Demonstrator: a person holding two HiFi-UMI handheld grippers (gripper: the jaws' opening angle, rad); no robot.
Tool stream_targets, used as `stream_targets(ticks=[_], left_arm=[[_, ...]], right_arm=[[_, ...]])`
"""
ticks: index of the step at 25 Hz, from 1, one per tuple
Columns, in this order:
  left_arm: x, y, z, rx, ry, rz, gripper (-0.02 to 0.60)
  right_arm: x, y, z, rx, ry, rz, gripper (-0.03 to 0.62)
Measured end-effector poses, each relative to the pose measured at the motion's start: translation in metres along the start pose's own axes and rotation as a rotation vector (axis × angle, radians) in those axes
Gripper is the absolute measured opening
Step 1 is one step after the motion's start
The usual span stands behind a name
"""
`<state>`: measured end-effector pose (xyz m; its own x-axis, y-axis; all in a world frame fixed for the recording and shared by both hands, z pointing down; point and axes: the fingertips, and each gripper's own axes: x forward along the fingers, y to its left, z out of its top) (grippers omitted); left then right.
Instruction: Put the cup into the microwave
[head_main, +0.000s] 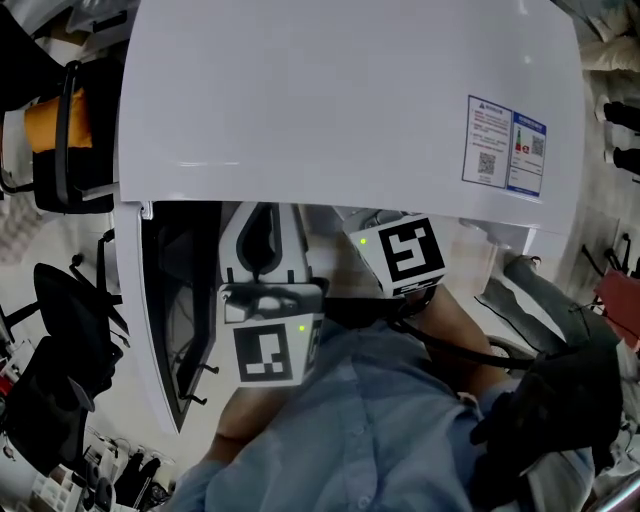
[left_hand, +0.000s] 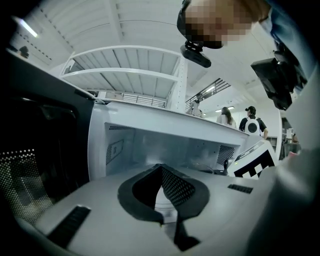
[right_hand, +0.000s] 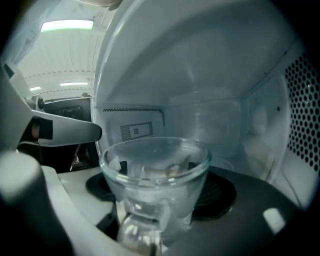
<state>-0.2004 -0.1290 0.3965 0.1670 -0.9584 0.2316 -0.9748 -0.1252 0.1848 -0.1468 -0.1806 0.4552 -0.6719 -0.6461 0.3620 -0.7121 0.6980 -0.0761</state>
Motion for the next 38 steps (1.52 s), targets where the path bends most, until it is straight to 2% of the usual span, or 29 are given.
stream_targets(ticks=[5,38], left_arm=[[-0.001,0.003,0.0,0.002,-0.004,0.004,0.006],[-0.03,-0.01,0.003,0.009,-0.023,-0.005,0.006]], right_arm=[[0.003,-0.001,0.002,-0.01,-0.024,-0.003,0.391],[-0.019,0.005,-0.013,-0.048,0.012,-0.049,0.417]])
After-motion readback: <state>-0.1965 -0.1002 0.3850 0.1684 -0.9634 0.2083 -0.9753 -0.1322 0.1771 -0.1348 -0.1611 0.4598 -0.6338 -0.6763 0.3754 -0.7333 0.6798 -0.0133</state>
